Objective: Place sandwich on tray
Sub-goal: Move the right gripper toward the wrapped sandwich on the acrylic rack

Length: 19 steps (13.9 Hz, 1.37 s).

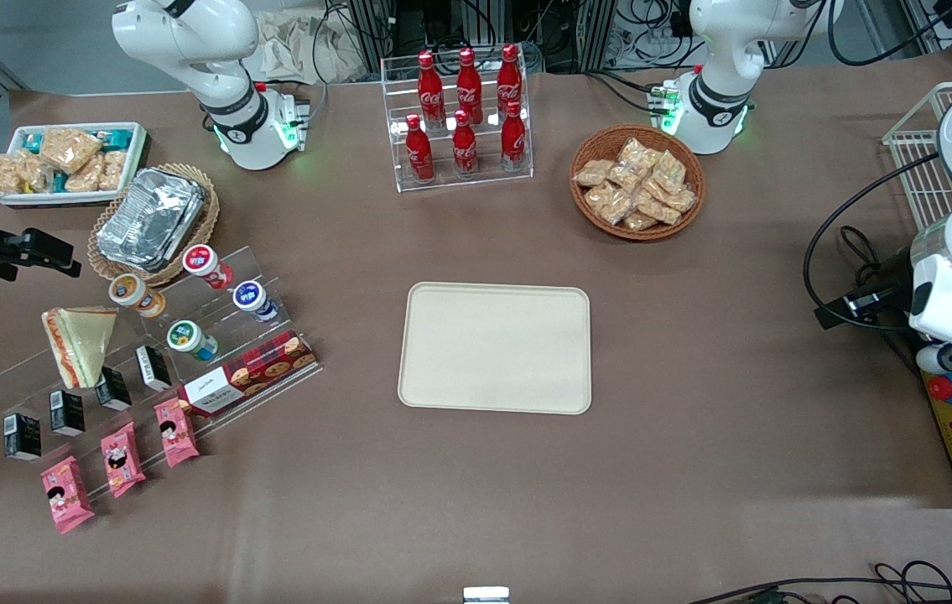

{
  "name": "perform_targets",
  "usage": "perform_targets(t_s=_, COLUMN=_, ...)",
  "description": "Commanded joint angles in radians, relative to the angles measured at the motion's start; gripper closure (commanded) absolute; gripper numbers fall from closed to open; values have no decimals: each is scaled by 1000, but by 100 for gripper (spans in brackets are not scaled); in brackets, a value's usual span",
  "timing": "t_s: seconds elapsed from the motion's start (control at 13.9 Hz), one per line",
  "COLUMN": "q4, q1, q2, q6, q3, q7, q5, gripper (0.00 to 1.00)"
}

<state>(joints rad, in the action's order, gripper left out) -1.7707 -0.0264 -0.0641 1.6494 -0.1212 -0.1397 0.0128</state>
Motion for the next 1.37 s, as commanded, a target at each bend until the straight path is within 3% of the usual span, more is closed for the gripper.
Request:
perform_targets(t_s=0.0, q4=20, q1=5, q2=10, q6=0, q3=-5, q7=-6, q5=-4, gripper=2)
perform_targets(t_s=0.72, q4=19, q1=-7, q2=17, q6=52, q3=-18, q7=-40, q5=4, gripper=2)
perform_targets(t_s=1.29, q4=-15, q1=-6, q2=6, q6=73, q3=-185, q7=-320, q5=6, gripper=2)
